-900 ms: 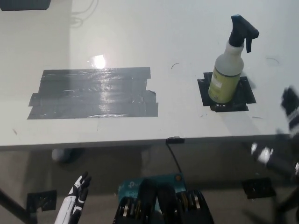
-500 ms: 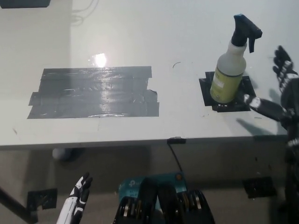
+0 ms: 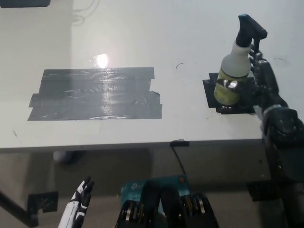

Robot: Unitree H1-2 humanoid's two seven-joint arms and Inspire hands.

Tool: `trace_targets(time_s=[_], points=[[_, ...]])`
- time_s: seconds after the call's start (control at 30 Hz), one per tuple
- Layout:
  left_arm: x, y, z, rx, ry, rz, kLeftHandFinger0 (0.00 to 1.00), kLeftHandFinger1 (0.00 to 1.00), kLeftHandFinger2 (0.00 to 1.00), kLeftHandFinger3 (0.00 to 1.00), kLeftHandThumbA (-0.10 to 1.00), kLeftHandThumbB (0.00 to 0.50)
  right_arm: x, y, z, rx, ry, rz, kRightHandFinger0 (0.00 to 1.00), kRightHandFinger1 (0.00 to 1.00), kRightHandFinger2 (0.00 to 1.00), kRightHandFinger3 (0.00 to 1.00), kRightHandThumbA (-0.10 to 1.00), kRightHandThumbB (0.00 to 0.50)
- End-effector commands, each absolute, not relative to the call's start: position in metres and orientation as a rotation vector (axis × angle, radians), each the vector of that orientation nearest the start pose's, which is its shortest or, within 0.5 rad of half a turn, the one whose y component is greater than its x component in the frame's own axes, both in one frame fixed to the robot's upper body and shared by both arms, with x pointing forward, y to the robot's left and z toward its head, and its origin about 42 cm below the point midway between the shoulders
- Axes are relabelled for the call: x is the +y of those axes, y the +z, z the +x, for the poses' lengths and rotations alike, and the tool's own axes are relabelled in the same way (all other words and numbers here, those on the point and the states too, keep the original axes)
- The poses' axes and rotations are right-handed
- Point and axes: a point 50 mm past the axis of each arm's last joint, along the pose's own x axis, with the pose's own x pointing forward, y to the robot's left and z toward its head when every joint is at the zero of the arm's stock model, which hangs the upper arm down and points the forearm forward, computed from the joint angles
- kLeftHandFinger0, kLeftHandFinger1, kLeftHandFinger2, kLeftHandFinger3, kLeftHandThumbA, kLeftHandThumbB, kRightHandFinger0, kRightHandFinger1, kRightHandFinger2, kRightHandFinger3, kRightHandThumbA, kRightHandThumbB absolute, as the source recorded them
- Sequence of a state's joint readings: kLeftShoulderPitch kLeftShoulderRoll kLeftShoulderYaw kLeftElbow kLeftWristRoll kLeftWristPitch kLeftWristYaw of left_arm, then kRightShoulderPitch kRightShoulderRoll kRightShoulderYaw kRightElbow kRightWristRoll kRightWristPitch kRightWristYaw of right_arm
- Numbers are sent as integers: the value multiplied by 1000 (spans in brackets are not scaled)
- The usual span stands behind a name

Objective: A spray bottle is kept on the black marked spot on the table infront of the robot and the robot extends its right arm to pick it up and hands it to a person

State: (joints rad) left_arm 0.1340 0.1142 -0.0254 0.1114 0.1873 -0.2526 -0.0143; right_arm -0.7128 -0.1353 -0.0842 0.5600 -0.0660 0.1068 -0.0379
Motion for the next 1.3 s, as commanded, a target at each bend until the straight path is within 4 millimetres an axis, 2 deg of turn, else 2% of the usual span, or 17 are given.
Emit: trace_targets(time_s=[0.0,0.3,0.43,0.53,0.57,0.6,0.63,0.67,0.7,0.73,0.8,0.87,0.93,1.03,1.13,1.2,1.27], points=[[250,59,233,-68,-37,288,1000,1000,1000,1000,1000,299,-210,244,513,-143,-26,-192,1000,1000,1000,1000,1000,415],[249,62,235,-80,-35,292,1000,1000,1000,1000,1000,296,-205,232,525,-97,-18,-230,1000,1000,1000,1000,1000,434],[249,62,235,-87,-37,297,1000,1000,1000,1000,1000,289,-211,212,529,-46,-20,-253,1000,1000,1000,1000,963,452],[249,62,235,-89,-36,298,1000,1000,1000,1000,1000,289,-213,202,531,-28,-97,-165,1000,1000,1000,1000,568,364],[249,63,234,-89,-36,298,1000,1000,1000,1000,1000,286,-213,199,531,-14,-147,-165,647,588,600,763,308,340],[249,63,235,-91,-34,296,1000,1000,1000,1000,1000,286,-215,198,530,-36,-225,-152,235,257,398,446,136,323],[249,63,236,-92,-34,297,1000,1000,1000,1000,1000,287,-215,198,530,-58,-246,-138,14,184,410,396,-4,294],[249,63,236,-93,-34,297,1000,1000,1000,1000,1000,283,-215,200,529,-87,-263,-128,3,162,421,384,-64,253],[249,63,236,-94,-33,298,1000,1000,1000,1000,1000,283,-215,204,527,-132,-280,-118,0,204,526,487,-72,212],[249,63,236,-94,-32,297,1000,1000,1000,1000,1000,283,-216,209,526,-164,-282,-117,0,250,603,566,-54,192],[249,66,244,-108,-34,302,1000,1000,1000,1000,1000,285,-215,225,527,-211,-295,-108,0,258,631,623,5,185],[249,67,244,-108,-37,305,1000,1000,1000,1000,1000,281,-215,233,525,-244,-297,-101,0,268,629,614,25,177],[249,67,244,-105,-38,303,1000,1000,1000,1000,1000,283,-212,249,519,-324,-286,-106,0,281,618,592,77,179],[248,68,247,-100,-43,297,1000,1000,1000,1000,1000,291,-207,271,508,-404,-282,-96,0,280,616,595,35,161],[247,67,245,-94,-50,300,1000,1000,1000,1000,1000,290,-203,281,497,-453,-262,-98,0,291,634,612,12,154],[247,66,241,-89,-53,301,1000,1000,1000,1000,1000,294,-196,289,483,-483,-236,-126,0,300,649,626,9,162],[247,67,244,-95,-52,309,1000,1000,1000,1000,1000,284,-190,296,476,-515,-195,-151,2,304,645,619,-39,160]])
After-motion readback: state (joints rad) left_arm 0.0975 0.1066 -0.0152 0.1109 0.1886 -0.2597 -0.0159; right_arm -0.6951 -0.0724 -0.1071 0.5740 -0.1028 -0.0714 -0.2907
